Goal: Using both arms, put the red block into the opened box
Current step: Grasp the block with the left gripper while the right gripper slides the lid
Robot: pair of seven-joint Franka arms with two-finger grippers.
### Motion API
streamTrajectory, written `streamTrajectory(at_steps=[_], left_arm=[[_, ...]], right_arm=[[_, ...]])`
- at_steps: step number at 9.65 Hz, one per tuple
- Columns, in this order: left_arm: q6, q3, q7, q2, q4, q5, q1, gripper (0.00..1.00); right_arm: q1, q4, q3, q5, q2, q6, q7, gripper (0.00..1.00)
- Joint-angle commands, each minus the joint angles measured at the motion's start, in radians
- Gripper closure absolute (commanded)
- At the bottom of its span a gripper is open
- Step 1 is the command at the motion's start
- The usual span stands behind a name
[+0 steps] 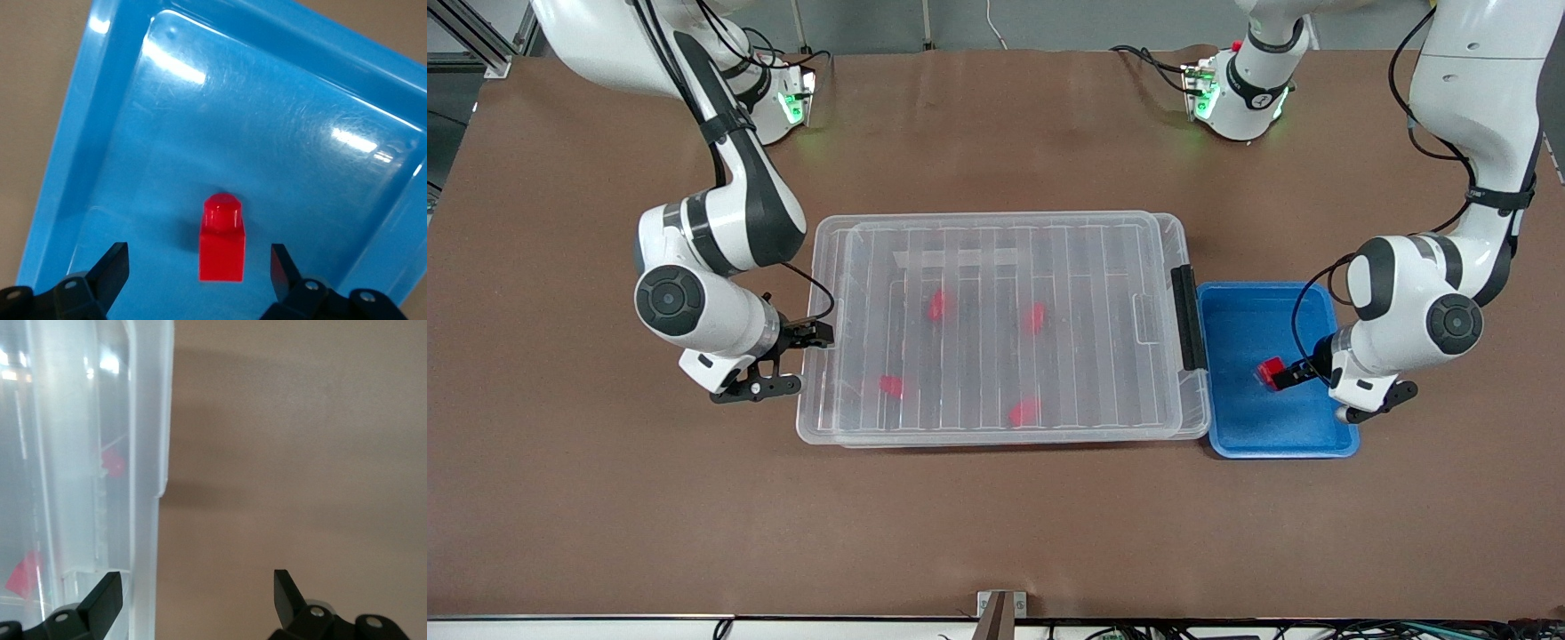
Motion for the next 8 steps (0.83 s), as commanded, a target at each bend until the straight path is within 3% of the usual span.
streamTrajectory(at_steps=[1,4,8], left_arm=[[0.040,-0.001,-0.012,0.053,0.003,-0.018,-0.008,0.12],[0.040,-0.014,-0.012,0.069,0.001,-0.018,-0.008,0.29],[0.040,-0.018,-0.012,0.079,0.004,-0.028,-0.006,0.88]], right_arm=[[-0.036,-0.044,0.002,-0.010,-0.018,0.003,-0.028,0.00],[-0.057,-0.044,-0.001,-0.062,-0.019,-0.036,-0.063,0.00],[-0.128,-0.044,-0.005,-0.067,-0.032,-0.105,-0.193,0.00]])
